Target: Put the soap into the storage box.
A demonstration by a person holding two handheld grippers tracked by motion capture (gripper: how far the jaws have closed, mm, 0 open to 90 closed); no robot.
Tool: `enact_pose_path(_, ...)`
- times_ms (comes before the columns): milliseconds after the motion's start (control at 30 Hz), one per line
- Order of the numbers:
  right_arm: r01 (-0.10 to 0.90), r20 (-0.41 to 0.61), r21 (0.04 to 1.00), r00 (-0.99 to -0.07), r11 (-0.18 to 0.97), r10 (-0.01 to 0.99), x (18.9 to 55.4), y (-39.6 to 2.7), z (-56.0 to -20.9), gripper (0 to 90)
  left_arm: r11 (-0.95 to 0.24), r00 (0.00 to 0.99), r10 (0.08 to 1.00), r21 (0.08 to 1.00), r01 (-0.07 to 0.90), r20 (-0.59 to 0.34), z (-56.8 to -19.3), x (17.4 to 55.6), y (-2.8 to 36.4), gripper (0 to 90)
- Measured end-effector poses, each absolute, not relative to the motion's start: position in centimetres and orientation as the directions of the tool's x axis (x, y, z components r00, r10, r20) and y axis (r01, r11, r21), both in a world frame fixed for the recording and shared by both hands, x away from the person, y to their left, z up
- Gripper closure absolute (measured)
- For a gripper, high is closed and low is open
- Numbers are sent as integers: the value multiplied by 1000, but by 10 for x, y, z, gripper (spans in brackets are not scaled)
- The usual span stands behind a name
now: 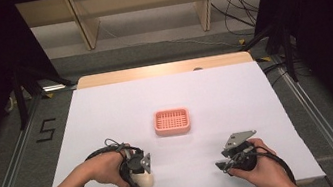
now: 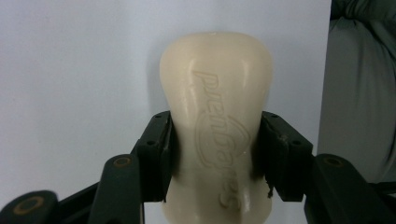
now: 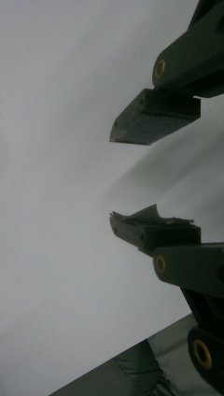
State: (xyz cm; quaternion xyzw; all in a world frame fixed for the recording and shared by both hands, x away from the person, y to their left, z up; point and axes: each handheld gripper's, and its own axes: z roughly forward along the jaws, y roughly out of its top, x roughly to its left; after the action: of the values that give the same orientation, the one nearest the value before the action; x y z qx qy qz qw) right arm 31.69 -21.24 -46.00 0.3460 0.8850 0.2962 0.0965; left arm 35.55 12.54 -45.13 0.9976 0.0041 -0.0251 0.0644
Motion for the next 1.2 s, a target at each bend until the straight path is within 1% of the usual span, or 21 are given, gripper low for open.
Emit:
enact_pose_path(67,555,34,590,-742,586,669,317,-212,-460,535,-992,999,7,127,13,-50,-451,355,125,485)
enact_pose_path(100,561,40,597,-734,573,678,316,-211,-461,535,-994,999,-10,111,-5,-42,-451,356,125,485)
enact_pose_path(167,564,45,595,-735,573,676,315,-211,-461,534,-994,999,-3,112,1,-41,-453,355,125,485)
enact_pose_path(200,542,29,604,-747,584,664,317,-212,-461,535,-996,999,-13,93,-9,-45,-454,356,124,485)
enact_pose_path(233,538,25,607,-749,585,662,317,-212,-461,535,-995,999,-11,95,-7,-42,-455,355,124,485)
enact_pose_path(333,541,28,595,-753,594,658,317,-213,-459,535,-996,999,-9,84,-5,-45,-458,355,124,486)
enact_pose_path(367,557,36,596,-738,578,674,316,-212,-461,535,-997,998,2,76,6,-57,-459,355,124,486)
enact_pose_path(467,539,24,604,-749,587,662,317,-212,-461,534,-997,999,-2,77,2,-47,-459,355,123,484)
enact_pose_path(600,542,29,595,-752,593,658,317,-212,-461,531,-997,999,-4,72,-1,-44,-460,356,122,474)
enact_pose_path(667,564,45,584,-741,584,670,316,-211,-460,528,-996,999,4,88,9,-54,-461,358,120,455)
enact_pose_path(800,561,46,584,-744,586,667,316,-211,-460,527,-996,999,6,91,10,-53,-461,359,118,441)
enact_pose_path(833,561,45,581,-746,590,664,316,-211,-460,526,-996,999,0,87,4,-52,-461,359,118,446)
enact_pose_path(900,570,57,578,-742,584,668,315,-211,-461,525,-997,999,-21,81,-17,-43,-461,359,117,483)
enact_pose_path(1033,556,44,584,-750,592,660,316,-212,-460,524,-997,999,-29,69,-26,-39,-461,358,116,491)
enact_pose_path(1200,546,32,589,-753,596,657,317,-212,-461,523,-996,998,-35,80,-31,-52,-460,358,118,494)
